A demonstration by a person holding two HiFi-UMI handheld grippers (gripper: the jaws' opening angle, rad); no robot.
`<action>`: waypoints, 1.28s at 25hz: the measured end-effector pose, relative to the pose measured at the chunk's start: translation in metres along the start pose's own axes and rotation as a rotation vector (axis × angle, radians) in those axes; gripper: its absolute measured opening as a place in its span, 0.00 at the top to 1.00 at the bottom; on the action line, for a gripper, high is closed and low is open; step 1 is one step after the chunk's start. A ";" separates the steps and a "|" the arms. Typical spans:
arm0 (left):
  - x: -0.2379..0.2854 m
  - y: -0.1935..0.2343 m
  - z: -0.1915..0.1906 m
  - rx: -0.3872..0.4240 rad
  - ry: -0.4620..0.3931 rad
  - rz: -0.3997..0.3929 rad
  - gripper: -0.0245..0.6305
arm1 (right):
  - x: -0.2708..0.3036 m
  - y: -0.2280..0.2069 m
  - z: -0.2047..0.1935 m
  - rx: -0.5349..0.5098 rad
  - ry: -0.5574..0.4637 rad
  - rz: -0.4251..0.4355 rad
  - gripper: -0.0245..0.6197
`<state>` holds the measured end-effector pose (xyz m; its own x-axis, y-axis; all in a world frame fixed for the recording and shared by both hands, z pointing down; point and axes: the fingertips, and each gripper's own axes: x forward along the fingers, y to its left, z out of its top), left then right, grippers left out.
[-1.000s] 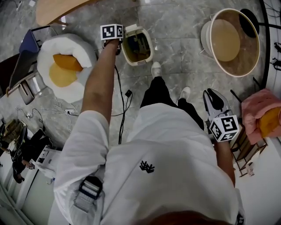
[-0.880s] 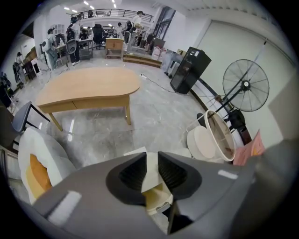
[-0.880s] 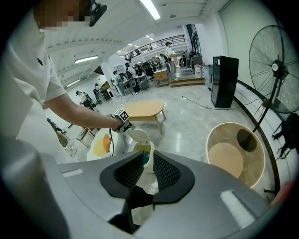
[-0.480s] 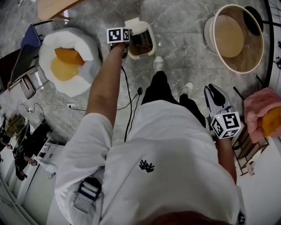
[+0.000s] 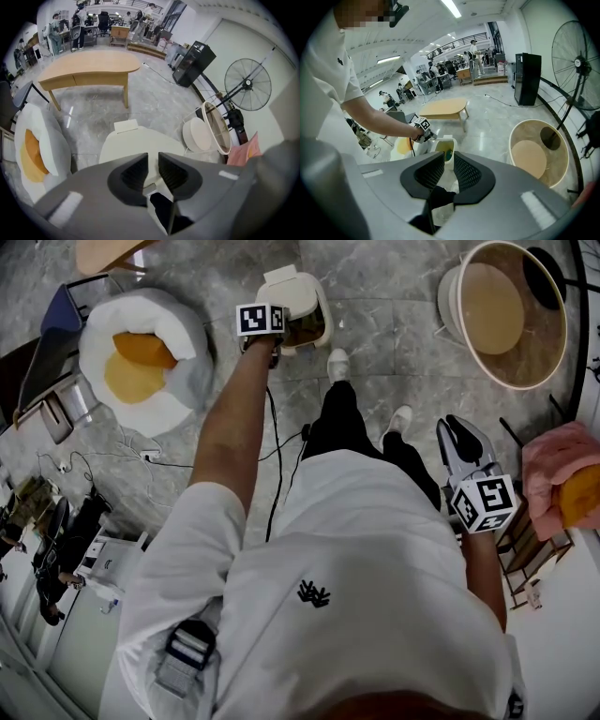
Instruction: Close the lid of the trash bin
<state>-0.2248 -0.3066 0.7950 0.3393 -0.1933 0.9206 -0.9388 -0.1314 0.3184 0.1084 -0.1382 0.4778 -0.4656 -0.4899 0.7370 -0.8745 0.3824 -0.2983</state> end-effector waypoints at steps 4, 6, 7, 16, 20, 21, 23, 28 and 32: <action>0.011 -0.003 -0.018 -0.014 0.027 -0.004 0.78 | 0.003 0.000 -0.005 0.006 0.006 0.009 0.87; 0.017 -0.004 -0.027 -0.012 0.047 -0.007 0.78 | 0.004 0.000 -0.006 0.010 0.007 0.013 0.87; 0.020 -0.005 -0.032 -0.011 0.056 -0.008 0.78 | 0.005 0.000 -0.007 0.011 0.011 0.013 0.87; 0.050 -0.006 -0.073 -0.005 0.121 -0.003 0.77 | 0.012 0.002 -0.027 0.030 0.061 0.020 0.87; 0.068 -0.004 -0.089 0.007 0.154 -0.004 0.77 | 0.019 -0.001 -0.036 0.033 0.093 0.023 0.87; 0.073 -0.004 -0.094 0.005 0.162 -0.005 0.77 | 0.020 -0.002 -0.037 0.034 0.102 0.023 0.87; 0.083 -0.004 -0.102 -0.001 0.178 -0.010 0.77 | 0.023 -0.005 -0.039 0.034 0.118 0.023 0.87; 0.105 0.001 -0.115 0.005 0.208 -0.014 0.77 | 0.036 -0.007 -0.045 0.028 0.151 0.026 0.87; 0.124 0.007 -0.125 0.016 0.235 -0.020 0.77 | 0.045 -0.010 -0.049 0.032 0.177 0.013 0.87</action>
<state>-0.1964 -0.2100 0.9396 0.3329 0.0405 0.9421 -0.9304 -0.1484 0.3352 0.1032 -0.1260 0.5436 -0.4483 -0.3383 0.8274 -0.8737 0.3614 -0.3256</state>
